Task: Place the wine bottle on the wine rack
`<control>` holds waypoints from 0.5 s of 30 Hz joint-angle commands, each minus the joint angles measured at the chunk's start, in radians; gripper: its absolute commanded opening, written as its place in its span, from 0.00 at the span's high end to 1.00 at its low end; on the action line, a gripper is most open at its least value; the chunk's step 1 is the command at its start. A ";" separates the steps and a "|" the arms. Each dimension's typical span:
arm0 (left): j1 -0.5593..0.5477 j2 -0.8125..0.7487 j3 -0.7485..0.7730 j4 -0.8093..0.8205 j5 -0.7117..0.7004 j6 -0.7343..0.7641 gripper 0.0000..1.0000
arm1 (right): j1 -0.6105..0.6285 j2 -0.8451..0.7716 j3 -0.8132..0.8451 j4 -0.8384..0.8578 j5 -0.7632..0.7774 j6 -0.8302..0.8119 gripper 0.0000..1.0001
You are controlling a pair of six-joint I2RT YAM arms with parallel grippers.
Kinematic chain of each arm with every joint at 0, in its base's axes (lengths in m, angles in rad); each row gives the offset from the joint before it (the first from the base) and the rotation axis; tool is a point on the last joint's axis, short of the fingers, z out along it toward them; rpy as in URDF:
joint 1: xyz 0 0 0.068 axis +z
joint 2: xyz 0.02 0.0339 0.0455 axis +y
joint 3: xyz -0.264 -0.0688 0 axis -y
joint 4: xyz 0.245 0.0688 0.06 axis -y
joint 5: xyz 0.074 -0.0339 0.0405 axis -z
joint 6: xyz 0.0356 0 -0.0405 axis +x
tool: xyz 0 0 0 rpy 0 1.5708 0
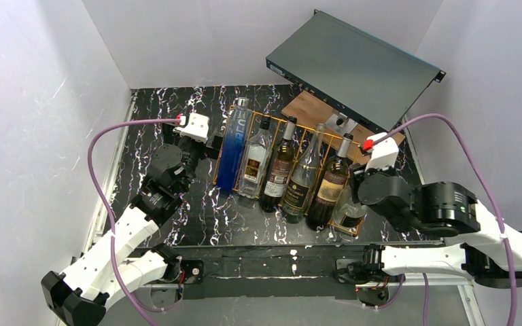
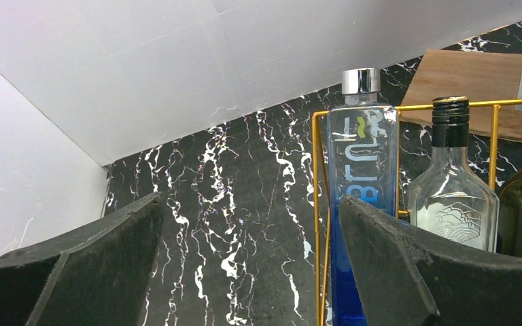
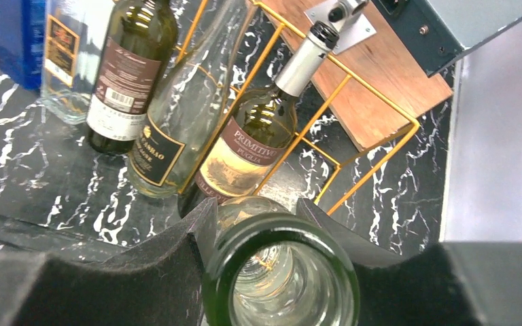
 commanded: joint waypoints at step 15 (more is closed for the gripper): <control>-0.002 -0.009 0.000 0.007 0.006 -0.020 0.02 | -0.390 0.190 -0.178 0.225 0.028 0.087 0.99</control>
